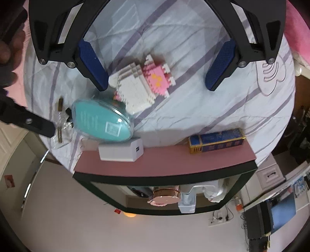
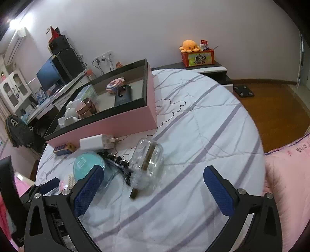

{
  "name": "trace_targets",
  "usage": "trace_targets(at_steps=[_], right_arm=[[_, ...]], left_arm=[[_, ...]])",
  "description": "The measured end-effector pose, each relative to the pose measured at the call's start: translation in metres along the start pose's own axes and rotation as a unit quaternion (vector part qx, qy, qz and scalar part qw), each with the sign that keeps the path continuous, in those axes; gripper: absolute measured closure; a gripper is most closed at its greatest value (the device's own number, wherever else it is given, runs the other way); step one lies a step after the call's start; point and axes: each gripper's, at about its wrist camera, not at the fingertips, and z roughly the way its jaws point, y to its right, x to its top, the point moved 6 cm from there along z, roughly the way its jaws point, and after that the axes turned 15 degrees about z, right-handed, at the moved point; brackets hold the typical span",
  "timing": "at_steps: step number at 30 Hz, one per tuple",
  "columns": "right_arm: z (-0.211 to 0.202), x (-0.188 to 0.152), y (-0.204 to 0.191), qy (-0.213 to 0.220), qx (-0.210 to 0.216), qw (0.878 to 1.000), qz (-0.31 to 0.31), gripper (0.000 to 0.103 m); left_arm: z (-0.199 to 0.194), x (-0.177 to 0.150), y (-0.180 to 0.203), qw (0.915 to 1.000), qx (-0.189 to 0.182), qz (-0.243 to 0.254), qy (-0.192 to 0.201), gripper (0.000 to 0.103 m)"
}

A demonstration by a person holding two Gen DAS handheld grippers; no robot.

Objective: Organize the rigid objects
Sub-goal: 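Grasp the white-pink block toy with the left tool while the right tool grasps the glass bottle, then carry the block toy and glass bottle into the pink box and open both tools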

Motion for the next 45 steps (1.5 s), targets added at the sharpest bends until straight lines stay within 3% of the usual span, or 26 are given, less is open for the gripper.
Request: trace_targets(at_steps=[2,3,6,9,11,12,13,29,38,45], right_arm=[[0.006,0.001,-0.002,-0.001,-0.004,1.0,-0.002,0.006],[0.009,0.002,-0.002,-0.003,-0.006,1.0,-0.005,0.011],[0.02,0.001,-0.003,-0.011,-0.02,1.0,-0.013,0.036],[0.024,-0.001,-0.004,-0.008,-0.027,0.999,-0.023,0.045],[0.025,-0.002,-0.006,-0.007,-0.023,0.999,-0.031,0.055],[0.025,-0.002,-0.008,-0.008,-0.017,0.999,-0.033,0.065],[0.024,-0.003,-0.01,-0.007,-0.013,0.999,-0.036,0.066],[-0.016,0.002,-0.021,0.02,0.032,0.999,-0.039,0.069],[-0.032,0.037,-0.074,0.043,0.069,0.994,-0.079,0.069],[-0.013,0.085,-0.112,0.059,0.078,0.99,-0.101,0.069]], left_arm=[[0.002,0.001,-0.002,1.0,0.001,0.003,0.0,0.015],[0.002,0.002,-0.001,1.0,0.0,0.004,0.001,0.024],[-0.001,0.001,-0.004,0.9999,0.008,0.007,0.007,0.042],[-0.005,-0.002,-0.012,0.9998,-0.006,-0.013,0.016,0.042],[-0.008,-0.006,-0.012,0.9997,-0.006,-0.016,0.019,0.042],[-0.009,-0.006,-0.013,0.9996,-0.006,-0.019,0.02,0.042],[-0.01,-0.006,-0.013,0.9995,-0.005,-0.022,0.022,0.042],[-0.045,0.003,-0.034,0.9975,0.011,-0.04,0.057,0.042],[-0.072,0.066,-0.066,0.9929,0.043,-0.035,0.105,0.042],[-0.073,0.123,-0.098,0.9878,0.055,-0.047,0.137,0.042]])
